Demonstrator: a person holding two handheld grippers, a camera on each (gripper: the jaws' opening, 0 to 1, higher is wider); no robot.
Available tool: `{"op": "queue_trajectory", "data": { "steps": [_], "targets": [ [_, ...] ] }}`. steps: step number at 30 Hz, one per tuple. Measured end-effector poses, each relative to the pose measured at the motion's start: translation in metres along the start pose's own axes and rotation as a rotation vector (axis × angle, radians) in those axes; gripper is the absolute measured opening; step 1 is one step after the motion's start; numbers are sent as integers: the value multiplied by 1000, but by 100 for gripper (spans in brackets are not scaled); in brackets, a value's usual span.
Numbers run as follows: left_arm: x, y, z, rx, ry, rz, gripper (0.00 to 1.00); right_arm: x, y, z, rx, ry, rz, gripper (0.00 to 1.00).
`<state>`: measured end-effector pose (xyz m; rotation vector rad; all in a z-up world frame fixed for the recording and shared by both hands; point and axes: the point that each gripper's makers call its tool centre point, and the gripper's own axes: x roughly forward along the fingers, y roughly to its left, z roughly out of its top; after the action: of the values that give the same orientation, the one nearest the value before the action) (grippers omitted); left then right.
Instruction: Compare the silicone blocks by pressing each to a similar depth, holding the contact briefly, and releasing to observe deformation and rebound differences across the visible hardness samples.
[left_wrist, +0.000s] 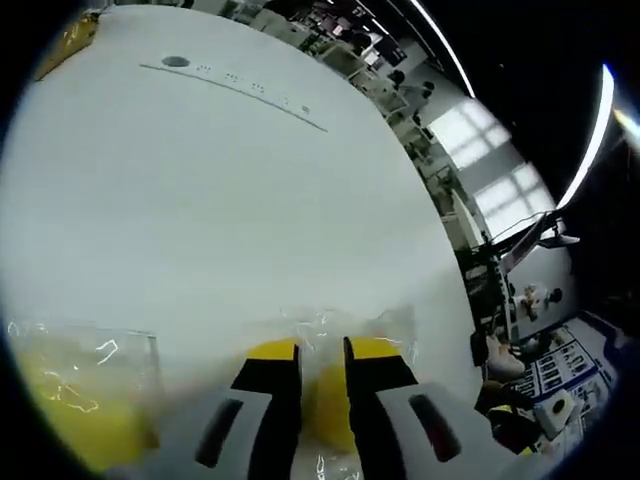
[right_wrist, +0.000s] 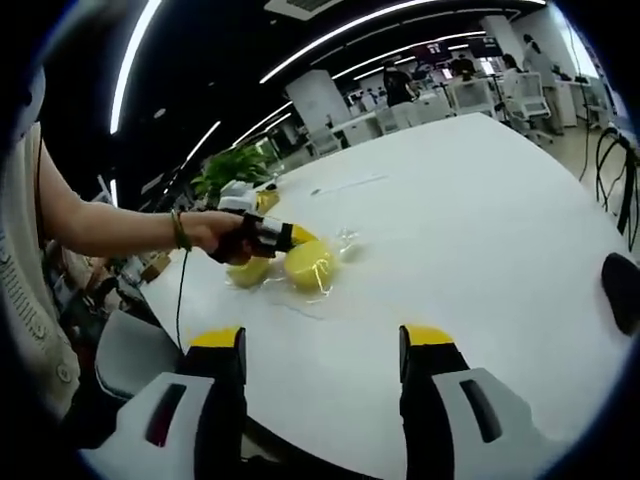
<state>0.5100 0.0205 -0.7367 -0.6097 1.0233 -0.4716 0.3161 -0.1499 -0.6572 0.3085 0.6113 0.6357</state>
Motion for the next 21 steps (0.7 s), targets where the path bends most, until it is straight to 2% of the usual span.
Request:
{"op": "queue_trajectory", "data": {
  "steps": [3,6,7,14,16,21],
  "targets": [
    [3,-3,1,14,-9,-14,9,0,0,1,5,-6,1,56],
    [4,-8,3,83,-24,-29,2,0,-1,1,5,-5,-3,56],
    [4,-10,2,77,-23,-36,0,0,-1,0,5,-4,-2,56],
    [2,-14,1,94,-35,-22,0,0,3,1,0,-6,2,56],
    [-1,-17,2,62,-35,-30,0,-1,4,2,-1,-9,3,56],
    [-12,-31,5,107,-51,-60,0,-2,8,4,-7,-14,3,56]
  ]
}}
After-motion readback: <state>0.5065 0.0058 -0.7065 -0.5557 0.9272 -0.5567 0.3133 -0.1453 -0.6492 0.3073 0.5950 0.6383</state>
